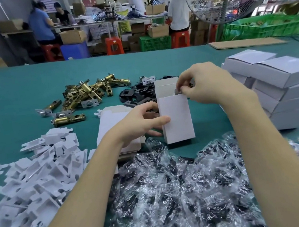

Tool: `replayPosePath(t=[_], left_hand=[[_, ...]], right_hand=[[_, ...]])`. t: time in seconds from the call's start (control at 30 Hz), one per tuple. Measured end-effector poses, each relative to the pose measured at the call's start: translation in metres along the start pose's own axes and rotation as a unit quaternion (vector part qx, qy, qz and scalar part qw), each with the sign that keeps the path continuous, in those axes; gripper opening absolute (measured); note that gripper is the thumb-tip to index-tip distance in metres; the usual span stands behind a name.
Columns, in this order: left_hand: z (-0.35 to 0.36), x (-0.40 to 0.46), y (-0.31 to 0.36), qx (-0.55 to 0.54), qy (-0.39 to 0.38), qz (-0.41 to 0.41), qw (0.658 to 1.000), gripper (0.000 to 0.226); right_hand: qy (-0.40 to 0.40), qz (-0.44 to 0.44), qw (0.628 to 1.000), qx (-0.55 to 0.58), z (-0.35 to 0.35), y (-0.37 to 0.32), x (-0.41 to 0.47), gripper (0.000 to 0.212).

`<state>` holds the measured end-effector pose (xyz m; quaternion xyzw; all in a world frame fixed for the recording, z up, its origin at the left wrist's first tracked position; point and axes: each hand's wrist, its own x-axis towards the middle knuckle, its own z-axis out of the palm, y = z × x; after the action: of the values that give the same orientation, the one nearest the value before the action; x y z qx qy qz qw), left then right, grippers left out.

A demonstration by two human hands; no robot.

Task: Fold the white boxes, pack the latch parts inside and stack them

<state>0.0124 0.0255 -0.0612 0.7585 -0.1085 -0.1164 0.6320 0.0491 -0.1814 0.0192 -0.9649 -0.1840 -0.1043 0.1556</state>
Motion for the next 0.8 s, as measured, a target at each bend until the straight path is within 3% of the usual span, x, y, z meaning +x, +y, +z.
replayPosePath(t=[0.13,0.37,0.63,0.73,0.8], left_hand=[[-0.001,0.000,0.000,-0.003,-0.002,0.000,1.000,0.035],[-0.001,0.000,-0.002,-0.005,0.003,-0.001,1.000,0.033],[-0.001,0.002,-0.003,-0.010,0.000,-0.001,1.000,0.034],[-0.002,0.003,-0.005,-0.007,-0.003,0.000,1.000,0.035],[-0.003,0.003,-0.006,-0.007,-0.004,0.002,1.000,0.035]], right_hand=[[-0.020,0.008,1.000,0.014,0.001,-0.003,0.000,0.035],[0.063,0.096,0.992,0.047,0.004,0.031,0.009,0.029],[-0.119,0.183,0.975,-0.034,0.086,0.063,0.048,0.067],[-0.127,0.197,0.972,-0.028,0.095,0.071,0.058,0.063],[-0.089,0.190,0.977,-0.044,0.094,0.073,0.060,0.053]])
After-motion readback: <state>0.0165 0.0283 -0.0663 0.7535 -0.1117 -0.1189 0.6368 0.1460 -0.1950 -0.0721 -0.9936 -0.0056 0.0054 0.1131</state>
